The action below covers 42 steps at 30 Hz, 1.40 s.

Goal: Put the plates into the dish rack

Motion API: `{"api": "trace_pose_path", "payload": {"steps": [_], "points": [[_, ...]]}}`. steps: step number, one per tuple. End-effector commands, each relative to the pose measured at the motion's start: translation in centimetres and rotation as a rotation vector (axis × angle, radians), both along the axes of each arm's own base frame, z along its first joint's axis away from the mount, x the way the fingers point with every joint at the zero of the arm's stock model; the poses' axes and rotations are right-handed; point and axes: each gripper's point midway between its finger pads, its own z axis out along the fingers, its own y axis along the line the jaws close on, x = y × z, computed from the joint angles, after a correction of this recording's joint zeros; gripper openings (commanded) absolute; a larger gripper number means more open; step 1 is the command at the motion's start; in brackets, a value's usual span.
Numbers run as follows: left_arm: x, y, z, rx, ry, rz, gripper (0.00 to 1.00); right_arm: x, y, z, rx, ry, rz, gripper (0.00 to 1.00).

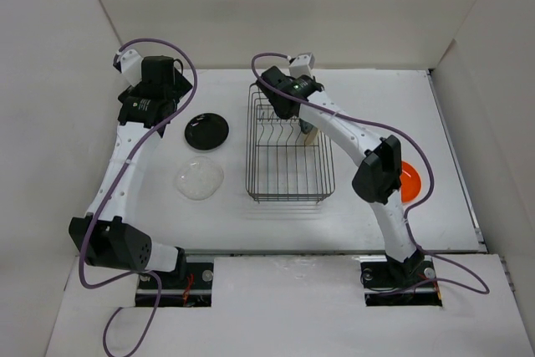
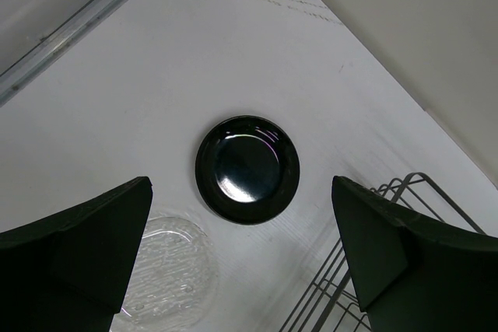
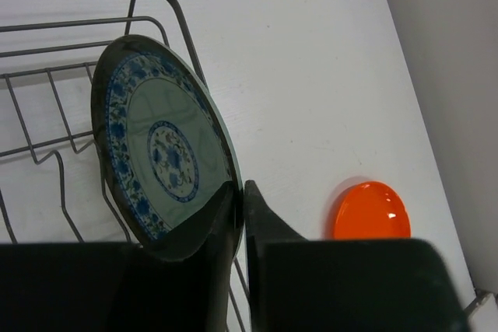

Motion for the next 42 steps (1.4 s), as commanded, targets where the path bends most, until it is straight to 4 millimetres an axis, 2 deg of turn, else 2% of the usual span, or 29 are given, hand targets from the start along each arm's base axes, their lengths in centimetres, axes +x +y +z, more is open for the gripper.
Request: {"api": "trace_pose_path", "payload": {"steps": [1,6,9,10,11,12,14,15,16,18,19,21,22,23,24,25,26,27,28,29,30,31,32,33,36,42], "points": [[-0.8,0.6,1.4,0.006,-0.041,0.021,1.0,0.6,0.4,0.7,0.019,-0.034,0.006,0.2],[-0.8,0.6,1.4,0.006,-0.041,0.021,1.0,0.7,0.7,0.9,0.045,-0.037,0.02,0.32],[-0.8,0.6,1.4,0.006,-0.041,0.021,1.0,0.5,0.6,1.8,0.059,-0.053,0.021,0.33],[-0.8,0.6,1.4,0.006,-0.041,0.021,1.0,0.6,0.6,1.6,0.058,-0.052,0.021,0.33],[-0.8,0.6,1.4,0.006,-0.041,0.021,1.0,0.4,0.5,2.4,0.07,-0.066,0.021,0.33],[-0.8,0.6,1.4,0.006,-0.041,0.021,1.0,0.0,0.1,3.3,0.081,-0.078,0.021,0.4],[-0.8,0.6,1.4,0.006,-0.041,0.021,1.0,-0.5,-0.2,4.5,0.113,-0.096,0.023,0.46],[-0.8,0.6,1.4,0.006,-0.041,0.021,1.0,-0.7,-0.9,4.6,0.119,-0.087,0.017,0.55],[-0.8,0.4,1.3,0.008,-0.036,0.006,1.0,-1.5,-1.3,6.5,0.166,-0.121,0.026,0.57],[-0.3,-0.4,1.3,-0.007,-0.044,-0.037,1.0,-1.8,-3.1,7.2,0.217,-0.112,0.038,0.58],[0.0,-1.0,1.1,-0.009,-0.046,-0.079,1.0,-2.9,-4.6,8.2,0.246,-0.133,0.071,0.63],[0.8,-3.2,1.3,-0.035,-0.066,-0.22,1.0,-3.1,-6.7,7.7,0.386,-0.109,0.152,0.69],[1.0,-4.0,1.0,-0.046,-0.067,-0.267,1.0,-4.5,-8.4,8.1,0.451,-0.16,0.213,0.71],[1.2,-5.9,1.4,-0.083,-0.084,-0.368,1.0,-5.1,-9.4,8.0,0.508,-0.175,0.25,0.73],[1.4,-6.8,1.4,-0.094,-0.1,-0.418,1.0,-6.6,-11.6,7.6,0.589,-0.214,0.287,0.76],[1.4,-7.6,1.7,-0.103,-0.11,-0.467,1.0,-6.4,-12.5,7.6,0.604,-0.215,0.276,0.76],[1.6,-8.3,1.6,-0.124,-0.111,-0.505,1.0,-8.3,-13.9,6.9,0.622,-0.245,0.275,0.76],[1.4,-9.5,1.8,-0.154,-0.12,-0.564,1.0,-9.2,-14.7,6.2,0.637,-0.241,0.27,0.77],[1.6,-10.0,1.1,-0.167,-0.108,-0.585,1.0,-9.9,-16.2,5.5,0.659,-0.241,0.249,0.77],[1.6,-10.4,1.3,-0.177,-0.117,-0.606,1.0,-11.0,-17.1,3.0,0.673,-0.198,0.21,0.81],[1.5,-11.1,1.0,-0.2,-0.107,-0.646,1.0,-11.9,-17.8,3.1,0.691,-0.223,0.198,0.82],[1.5,-11.5,1.3,-0.207,-0.119,-0.663,1.0,-12.6,-18.5,2.3,0.728,-0.214,0.197,0.82],[1.4,-12.0,1.2,-0.221,-0.121,-0.69,1.0,-13.9,-18.0,0.4,0.767,-0.18,0.219,0.84],[1.4,-12.0,1.2,-0.221,-0.121,-0.691,1.0,-14.5,-18.6,-0.6,0.767,-0.173,0.194,0.88],[1.0,-13.4,1.4,-0.246,-0.13,-0.756,1.0,-15.9,-17.9,-3.7,0.849,-0.146,0.203,0.93],[-0.2,-15.0,2.8,-0.243,-0.174,-0.838,1.0,-16.7,-14.3,-6.0,1.119,-0.153,0.241,0.95]]}}
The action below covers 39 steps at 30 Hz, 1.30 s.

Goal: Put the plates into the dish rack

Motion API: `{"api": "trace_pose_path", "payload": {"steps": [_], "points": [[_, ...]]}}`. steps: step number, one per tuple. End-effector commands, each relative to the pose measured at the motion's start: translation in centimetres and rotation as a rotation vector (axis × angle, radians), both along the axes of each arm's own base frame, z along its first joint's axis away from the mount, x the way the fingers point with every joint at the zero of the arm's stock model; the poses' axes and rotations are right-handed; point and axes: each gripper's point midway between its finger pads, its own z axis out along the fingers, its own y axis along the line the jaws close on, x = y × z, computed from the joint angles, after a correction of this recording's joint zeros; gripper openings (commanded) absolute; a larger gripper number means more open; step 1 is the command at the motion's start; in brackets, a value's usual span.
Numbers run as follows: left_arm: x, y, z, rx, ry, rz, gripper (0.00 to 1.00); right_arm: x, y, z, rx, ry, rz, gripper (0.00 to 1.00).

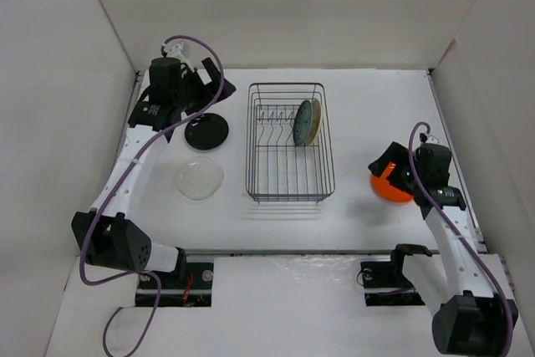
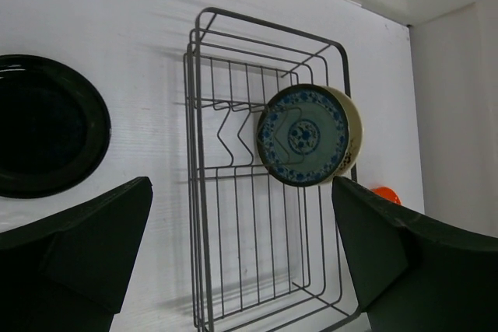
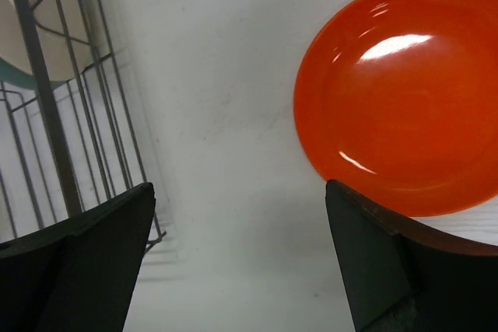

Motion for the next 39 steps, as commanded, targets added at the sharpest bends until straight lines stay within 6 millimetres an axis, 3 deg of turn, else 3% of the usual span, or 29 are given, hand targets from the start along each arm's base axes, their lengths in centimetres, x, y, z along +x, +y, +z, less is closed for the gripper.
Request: {"api": "trace_pose_path", "payload": {"steps": [1,3,7,13,15,17,22,25,29,32,33,35,36,39], "points": [[-1.0,-1.2,3.0,-0.023,-0.109,-0.083,1.0,1.3,2.4,2.1,0.165,-0.129,0.041,0.94],[-1.1,-0.9,3.1,0.002,-0.115,-0.057,1.0,1.0,1.4,0.4,0.068,-0.048,-0.008,0.94],[-1.2,-1.5,3.0,0.009,-0.117,-0.06,1.0,-0.1,0.4,-0.3,-0.134,0.075,-0.071,0.94],[-1.0,-1.0,3.1,0.021,-0.117,-0.032,1.0,0.8,3.4,-2.6,-0.311,0.262,-0.036,0.94],[-1.1,-0.8,2.9,0.035,-0.112,-0.027,1.0,1.3,3.9,-2.0,-0.468,0.305,-0.049,0.94],[-1.0,-0.7,2.9,0.038,-0.113,-0.019,1.0,2.1,4.3,-1.3,-0.516,0.298,-0.049,0.94],[-1.1,-0.2,3.0,0.055,-0.117,-0.001,1.0,3.4,4.1,0.3,-0.507,0.255,-0.057,0.91],[-1.1,-0.2,3.0,0.055,-0.117,-0.001,1.0,3.8,2.3,0.7,-0.532,0.26,-0.111,0.91],[-1.1,-0.2,3.0,0.055,-0.117,-0.001,1.0,4.2,1.9,-0.1,-0.483,0.255,-0.096,0.91],[-1.1,-0.2,3.0,0.055,-0.117,-0.001,1.0,4.3,2.4,1.6,-0.383,0.162,-0.07,0.91],[-1.1,-0.2,3.0,0.055,-0.117,-0.001,1.0,4.5,2.2,3.4,-0.352,0.088,-0.081,0.91],[-0.9,0.3,2.9,0.068,-0.119,0.027,1.0,4.5,1.7,4.9,-0.346,0.037,-0.088,0.91],[-0.9,0.6,2.6,0.078,-0.108,0.044,1.0,4.7,1.2,6.4,-0.356,0.007,-0.093,0.91],[-0.4,2.4,1.9,0.123,-0.078,0.142,1.0,5.0,0.6,8.5,-0.383,0.001,-0.093,0.91]]}}
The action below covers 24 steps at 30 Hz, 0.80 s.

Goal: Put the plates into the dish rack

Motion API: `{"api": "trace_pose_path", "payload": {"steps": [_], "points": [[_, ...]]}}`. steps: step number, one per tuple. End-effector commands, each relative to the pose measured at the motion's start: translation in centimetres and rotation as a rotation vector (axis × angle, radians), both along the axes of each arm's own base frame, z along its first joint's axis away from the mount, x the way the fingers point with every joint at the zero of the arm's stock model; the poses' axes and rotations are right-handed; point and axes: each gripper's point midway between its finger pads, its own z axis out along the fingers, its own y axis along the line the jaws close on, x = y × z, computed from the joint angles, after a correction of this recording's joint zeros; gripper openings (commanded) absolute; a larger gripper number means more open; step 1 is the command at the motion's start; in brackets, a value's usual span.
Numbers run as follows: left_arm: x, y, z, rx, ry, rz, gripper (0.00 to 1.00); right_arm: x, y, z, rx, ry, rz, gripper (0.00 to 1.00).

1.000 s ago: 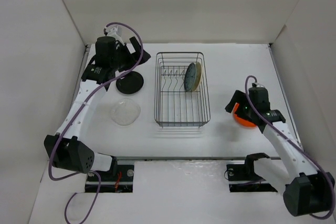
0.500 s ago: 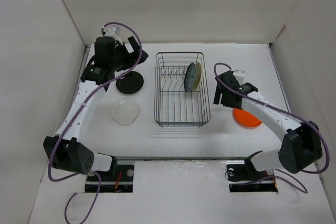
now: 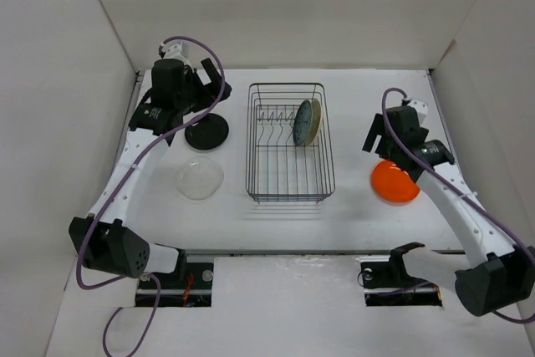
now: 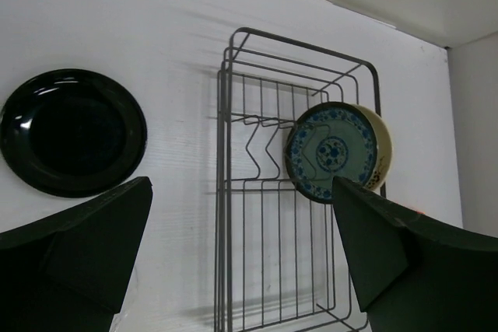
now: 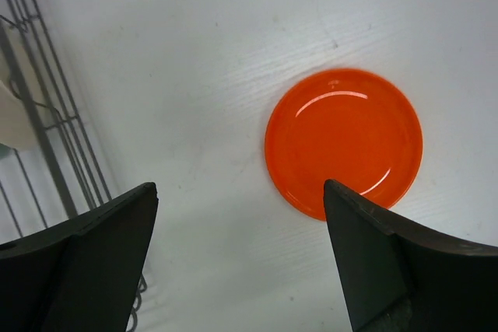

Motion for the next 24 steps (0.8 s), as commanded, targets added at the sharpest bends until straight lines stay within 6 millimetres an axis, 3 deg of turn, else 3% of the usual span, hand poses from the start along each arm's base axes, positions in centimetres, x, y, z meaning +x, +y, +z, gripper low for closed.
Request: {"api": "trace_pose_path", "payload": {"steps": [1,3,4,5,6,8,12,14,16,17,19,20,21,24], "points": [[0.1,2.3,0.9,0.057,-0.026,0.118,1.0,2.0,0.1,5.3,-0.007,-0.114,0.037,0.91],[0.8,4.3,0.4,0.107,-0.007,0.229,1.0,2.1,0.9,7.0,0.02,-0.15,0.09,0.91],[1.0,5.3,-0.2,0.127,0.011,0.265,1.0,2.4,1.5,9.4,0.039,-0.227,0.128,0.91],[1.5,6.1,0.0,0.131,0.008,0.293,1.0,2.6,2.1,10.7,0.052,-0.267,0.172,0.92],[2.0,6.7,-1.0,0.134,0.042,0.314,1.0,2.5,3.7,11.5,0.095,-0.295,0.264,0.92],[3.1,7.9,-1.4,0.137,0.056,0.344,1.0,2.6,5.3,15.4,0.116,-0.427,0.379,0.94],[5.5,10.3,-3.8,0.111,0.118,0.345,0.97,2.3,7.8,19.1,0.159,-0.517,0.534,0.95],[6.8,12.9,-5.0,0.101,0.137,0.396,0.97,1.9,9.5,20.5,0.19,-0.544,0.622,0.95],[7.6,14.1,-6.3,0.108,0.154,0.388,0.93,1.7,11.0,20.7,0.217,-0.551,0.685,0.95],[8.3,15.2,-8.0,0.123,0.189,0.4,0.93,1.0,12.5,21.1,0.236,-0.561,0.758,0.95],[9.2,15.1,-9.9,0.154,0.226,0.363,0.93,0.6,14.0,21.3,0.252,-0.571,0.829,0.96],[9.8,15.3,-11.9,0.178,0.271,0.346,0.93,0.3,15.1,21.2,0.259,-0.569,0.875,0.96],[10.0,14.5,-12.9,0.172,0.293,0.32,0.93,0.0,15.7,21.5,0.267,-0.581,0.899,0.96],[11.2,14.0,-14.1,0.201,0.282,0.287,0.93,-0.4,17.0,21.4,0.264,-0.581,0.96,0.96]]}}
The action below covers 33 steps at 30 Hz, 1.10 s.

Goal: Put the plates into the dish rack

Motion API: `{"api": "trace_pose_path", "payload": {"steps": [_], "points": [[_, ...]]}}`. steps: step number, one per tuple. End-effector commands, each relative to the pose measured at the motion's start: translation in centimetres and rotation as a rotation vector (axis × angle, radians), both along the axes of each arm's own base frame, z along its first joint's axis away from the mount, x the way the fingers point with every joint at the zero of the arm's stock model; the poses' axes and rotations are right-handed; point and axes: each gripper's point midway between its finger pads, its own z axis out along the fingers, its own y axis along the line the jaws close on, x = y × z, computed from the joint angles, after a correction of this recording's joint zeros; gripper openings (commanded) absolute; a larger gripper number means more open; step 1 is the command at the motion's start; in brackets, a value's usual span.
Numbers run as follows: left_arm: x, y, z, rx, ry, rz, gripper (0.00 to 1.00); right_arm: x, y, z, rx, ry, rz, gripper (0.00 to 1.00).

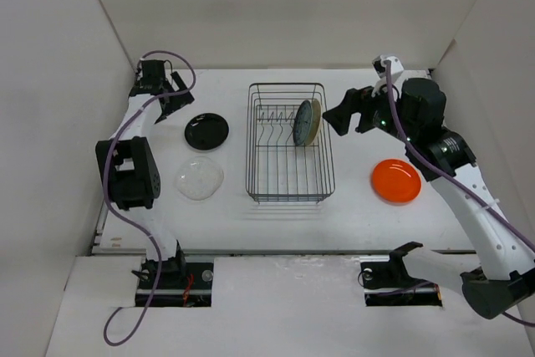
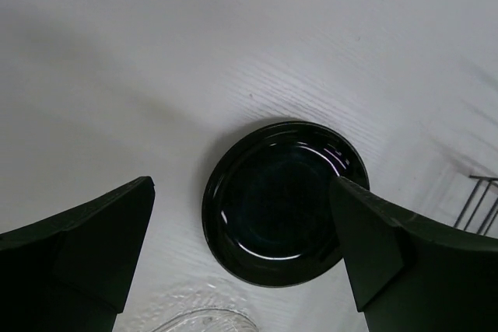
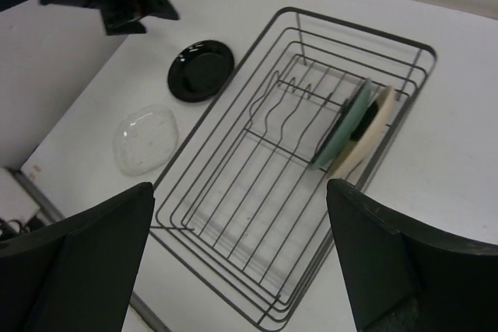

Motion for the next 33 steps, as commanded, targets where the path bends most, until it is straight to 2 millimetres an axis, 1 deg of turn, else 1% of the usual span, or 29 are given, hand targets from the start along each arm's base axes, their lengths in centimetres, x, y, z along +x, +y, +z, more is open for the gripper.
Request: {"api": "trace_pose_path", "payload": {"steps": [1,2,3,4,5,6,7,9,10,11,12,13,14,15,16,17,18,19,20,21,22,23,24,25,26,28,31,32,33], "points": [[1.8,-2.0,1.5,0.011,-0.07,-0.109,0.93,-1.2,2.6,3.0,0.03,-0.119,0.145,0.96],[2.0,-2.3,1.7,0.001,-0.081,-0.12,0.93,-1.3,2.7,3.0,0.025,-0.124,0.156,0.96],[2.1,-2.4,0.6,-0.008,-0.059,-0.126,0.93,-1.8,3.3,3.0,0.031,-0.123,0.193,0.96],[2.1,-1.8,0.6,-0.015,-0.059,-0.107,0.93,-2.0,3.5,3.0,0.024,-0.131,0.211,0.96],[2.1,-2.0,0.0,-0.024,-0.048,-0.114,0.93,-2.1,3.5,3.0,0.019,-0.136,0.221,0.97],[2.3,-1.7,0.0,-0.037,-0.062,-0.115,0.93,-2.3,3.7,3.0,0.021,-0.136,0.232,0.97],[1.8,-1.3,-1.3,-0.052,-0.034,-0.112,0.93,-2.6,3.6,3.4,0.015,-0.156,0.243,0.97],[1.8,-1.9,-1.9,-0.08,-0.031,-0.138,0.92,-2.8,3.5,2.8,0.006,-0.155,0.245,0.97],[1.5,-2.2,-3.1,-0.095,-0.005,-0.146,0.9,-3.0,3.3,3.4,0.012,-0.174,0.245,0.97],[1.2,-2.3,-4.0,-0.105,0.016,-0.138,0.9,-3.2,3.4,3.4,0.014,-0.173,0.254,0.97],[1.0,-2.0,-4.3,-0.114,0.024,-0.136,0.9,-3.1,3.5,3.0,0.011,-0.165,0.254,0.98],[0.9,-2.3,-4.9,-0.127,0.03,-0.145,0.9,-3.4,3.6,3.0,0.014,-0.164,0.27,0.98],[0.1,-2.4,-6.1,-0.132,0.06,-0.144,0.88,-3.5,3.8,3.0,0.01,-0.17,0.285,0.98],[0.0,-2.5,-6.4,-0.139,0.059,-0.15,0.88,-3.5,3.8,3.0,0.01,-0.17,0.286,0.98],[-0.4,-2.4,-6.8,-0.151,0.07,-0.148,0.85,-3.7,4.0,3.2,0.014,-0.179,0.294,0.98],[-0.7,-2.6,-7.1,-0.161,0.079,-0.154,0.85,-3.9,3.9,3.5,0.017,-0.187,0.294,0.98],[-1.2,-2.3,-7.7,-0.172,0.092,-0.148,0.85,-4.1,4.0,3.5,0.019,-0.187,0.305,0.98],[-1.5,-1.9,-7.9,-0.181,0.099,-0.142,0.8,-4.0,4.1,3.7,0.022,-0.197,0.305,0.98],[-1.3,-2.4,-7.7,-0.2,0.088,-0.161,0.77,-4.0,4.1,3.7,0.022,-0.197,0.305,0.98],[-2.0,-2.1,-8.5,-0.213,0.109,-0.152,0.77,-4.1,4.2,3.8,0.024,-0.197,0.313,0.98],[-2.4,-1.8,-9.2,-0.219,0.124,-0.154,0.74,-4.1,4.2,4.0,0.026,-0.206,0.313,0.98],[-2.4,-2.4,-9.0,-0.247,0.12,-0.177,0.74,-4.2,4.3,4.0,0.028,-0.206,0.324,0.98],[-2.5,-2.2,-9.4,-0.26,0.127,-0.173,0.74,-4.4,4.4,4.0,0.03,-0.205,0.333,0.98],[-2.6,-2.2,-9.9,-0.263,0.138,-0.172,0.72,-4.4,4.4,4.0,0.03,-0.205,0.333,0.98],[-2.6,-2.4,-9.8,-0.274,0.136,-0.18,0.68,-4.4,4.4,4.0,0.03,-0.205,0.333,0.98],[-2.9,-2.4,-10.2,-0.276,0.146,-0.179,0.65,-4.3,4.4,4.0,0.024,-0.212,0.334,0.98],[-2.8,-2.2,-10.6,-0.285,0.147,-0.175,0.55,-4.1,4.5,3.7,0.021,-0.203,0.335,0.98],[-3.2,-2.2,-11.3,-0.29,0.166,-0.172,0.53,-4.1,4.5,3.7,0.021,-0.203,0.335,0.98],[-3.2,-2.2,-11.3,-0.29,0.166,-0.172,0.45,-4.1,4.5,3.7,0.021,-0.203,0.335,0.98]]}}
